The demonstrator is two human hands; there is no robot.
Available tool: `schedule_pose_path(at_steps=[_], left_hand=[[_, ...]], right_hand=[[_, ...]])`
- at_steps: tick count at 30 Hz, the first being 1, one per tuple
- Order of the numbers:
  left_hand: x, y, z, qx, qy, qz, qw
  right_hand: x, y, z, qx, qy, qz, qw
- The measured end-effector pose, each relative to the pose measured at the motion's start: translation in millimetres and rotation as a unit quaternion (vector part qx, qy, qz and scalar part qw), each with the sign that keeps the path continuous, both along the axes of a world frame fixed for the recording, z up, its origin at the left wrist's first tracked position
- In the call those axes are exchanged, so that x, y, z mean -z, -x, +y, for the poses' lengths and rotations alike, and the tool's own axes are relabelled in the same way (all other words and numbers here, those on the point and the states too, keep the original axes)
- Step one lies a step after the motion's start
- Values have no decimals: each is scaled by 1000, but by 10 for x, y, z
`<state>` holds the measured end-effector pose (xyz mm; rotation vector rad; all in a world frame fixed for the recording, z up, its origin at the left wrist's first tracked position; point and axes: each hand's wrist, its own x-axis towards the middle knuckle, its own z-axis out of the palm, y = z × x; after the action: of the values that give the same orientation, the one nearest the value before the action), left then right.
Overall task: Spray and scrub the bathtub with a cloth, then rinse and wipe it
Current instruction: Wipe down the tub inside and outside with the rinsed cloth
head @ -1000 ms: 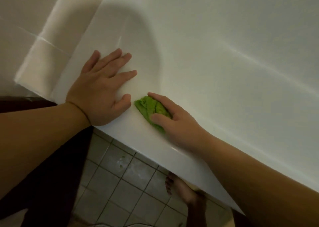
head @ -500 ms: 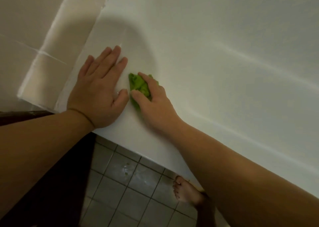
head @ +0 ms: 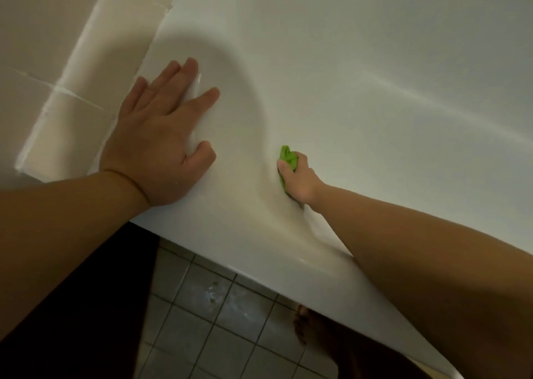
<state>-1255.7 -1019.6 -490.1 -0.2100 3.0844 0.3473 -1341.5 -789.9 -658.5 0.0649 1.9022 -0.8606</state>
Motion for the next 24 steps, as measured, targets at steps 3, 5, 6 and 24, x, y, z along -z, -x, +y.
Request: schedule_pose_path(at_steps=[3,5,6,24], left_hand=[[-3,44,-30,-5,-2,-4,1000],[-6,80,-49,-5,-4,-4,1000],[-11,98,-64,-6,-3,-4,1000],[-41,420,-286,37,20,-18,999]], right_hand=[[-8,7,27,14,13,-10,1000],[-118,-11,143,8,49,-37,998],[-147,-23,226,-9,60,-45,997],[260,264,-337,201,-30,-14,979]])
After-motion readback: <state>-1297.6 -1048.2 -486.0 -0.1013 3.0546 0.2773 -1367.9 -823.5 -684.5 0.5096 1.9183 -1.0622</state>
